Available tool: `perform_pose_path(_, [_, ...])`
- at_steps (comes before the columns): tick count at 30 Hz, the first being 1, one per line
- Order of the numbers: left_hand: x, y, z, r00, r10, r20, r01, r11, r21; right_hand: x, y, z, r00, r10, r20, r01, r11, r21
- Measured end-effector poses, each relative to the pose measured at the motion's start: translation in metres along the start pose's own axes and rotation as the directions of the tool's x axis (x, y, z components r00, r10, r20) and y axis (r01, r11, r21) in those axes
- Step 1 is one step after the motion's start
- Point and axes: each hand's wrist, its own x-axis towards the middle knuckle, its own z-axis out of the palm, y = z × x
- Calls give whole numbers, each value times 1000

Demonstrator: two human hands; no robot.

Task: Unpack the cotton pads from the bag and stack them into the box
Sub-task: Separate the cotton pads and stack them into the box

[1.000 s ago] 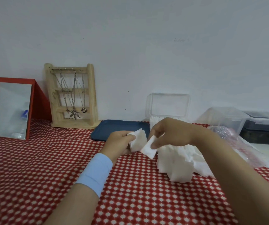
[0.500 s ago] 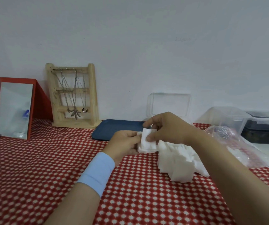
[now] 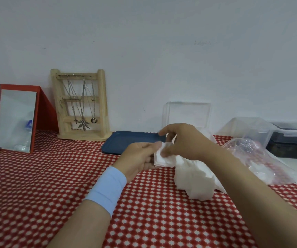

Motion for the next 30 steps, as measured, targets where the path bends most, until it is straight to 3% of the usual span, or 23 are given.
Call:
perform_pose_path(2, [-1, -1, -2, 999, 35, 35, -37, 998, 52, 0, 3, -3, 1000, 6, 6, -6, 1000, 10])
perform_pose_path(5, [-1, 0, -7, 998, 43, 51, -48, 994, 99, -2, 8, -8, 993, 88, 82, -105, 968, 229])
perform_pose_path(6, [0, -1, -8, 998, 39, 43, -44, 992, 121, -2, 10, -9, 992, 99, 80, -115, 966, 230])
perform_pose_path(9, [5, -6, -10, 998, 31, -51, -23, 986, 163, 0, 16, -16, 984, 134, 113, -126, 989, -77])
perform_pose_path(11, [10, -10, -11, 991, 36, -132, -13, 985, 171, -3, 16, -21, 932, 218, 288, -125, 943, -310])
perform_pose_path(13, [11, -11, -11, 986, 41, -162, -17, 988, 151, -6, 16, -19, 860, 303, 410, -112, 897, -427])
perform_pose_path(15, [11, -10, -11, 987, 38, -158, -16, 990, 139, -6, 16, -15, 861, 295, 415, -91, 891, -445])
perform_pose_path(20, [11, -9, -10, 983, 47, -180, -22, 990, 137, -7, 8, -23, 918, 147, 369, -54, 967, -250])
perform_pose_path(26, [10, -6, -11, 966, 75, -246, -40, 989, 144, -7, 8, -22, 968, 26, 249, -83, 971, 224])
perform_pose_path(30, [8, -6, -9, 976, 48, -214, -11, 986, 169, -4, 14, -19, 979, 15, 205, -70, 962, 263])
